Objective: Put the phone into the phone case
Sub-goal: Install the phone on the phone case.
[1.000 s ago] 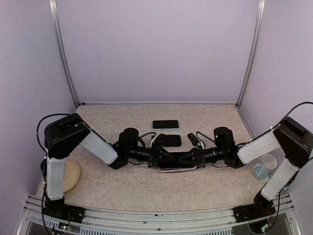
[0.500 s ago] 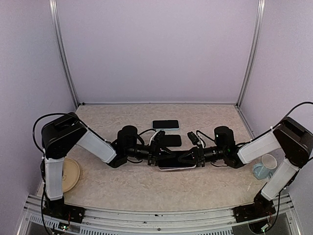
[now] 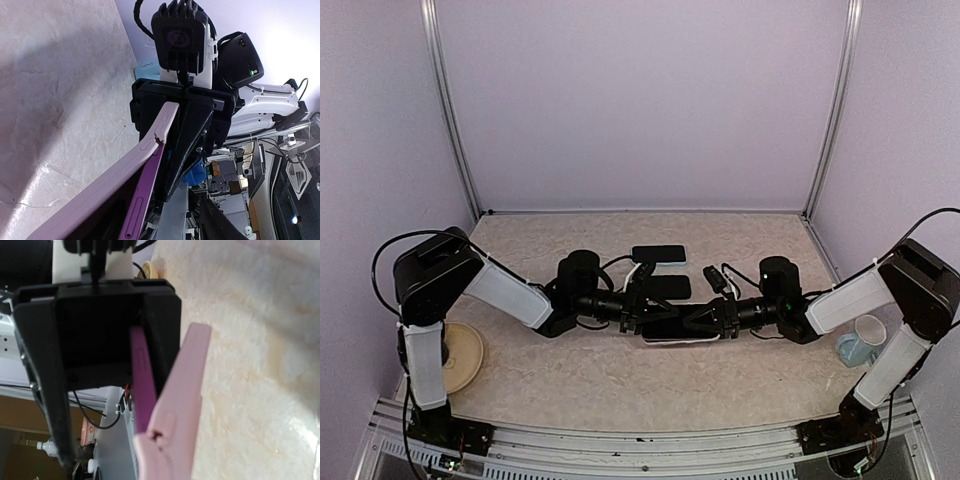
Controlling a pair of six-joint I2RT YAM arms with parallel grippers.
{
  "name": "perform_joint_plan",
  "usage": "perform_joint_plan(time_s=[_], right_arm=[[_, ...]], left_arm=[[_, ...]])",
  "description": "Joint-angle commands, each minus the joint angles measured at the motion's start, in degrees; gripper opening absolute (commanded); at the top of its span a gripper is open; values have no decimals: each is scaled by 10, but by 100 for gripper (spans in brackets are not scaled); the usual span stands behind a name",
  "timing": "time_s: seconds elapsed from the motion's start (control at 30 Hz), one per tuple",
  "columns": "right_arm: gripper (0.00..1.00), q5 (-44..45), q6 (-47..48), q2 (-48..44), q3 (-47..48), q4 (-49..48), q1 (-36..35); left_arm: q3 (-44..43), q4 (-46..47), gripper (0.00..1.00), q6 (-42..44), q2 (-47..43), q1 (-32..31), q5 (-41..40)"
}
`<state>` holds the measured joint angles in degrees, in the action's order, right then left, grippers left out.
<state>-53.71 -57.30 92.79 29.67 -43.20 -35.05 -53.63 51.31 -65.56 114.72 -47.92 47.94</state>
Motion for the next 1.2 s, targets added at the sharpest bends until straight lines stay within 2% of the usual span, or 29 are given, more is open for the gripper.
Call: perform_joint_plan(time_s=[0.0, 0.27, 0.9, 1.17], right_arm=[[6, -20, 10, -13, -7, -14, 4], [0, -22, 9, -18, -10, -18, 6], [0, -29, 18, -46, -9, -1, 10], [0, -39, 37, -61, -7, 5, 11]], left_arm=[[13, -52, 49, 12, -20, 19, -28], [16, -65, 50, 20, -33, 21, -29], [48, -76, 54, 39, -85, 46, -35], [56, -128, 56, 83, -112, 50, -53]])
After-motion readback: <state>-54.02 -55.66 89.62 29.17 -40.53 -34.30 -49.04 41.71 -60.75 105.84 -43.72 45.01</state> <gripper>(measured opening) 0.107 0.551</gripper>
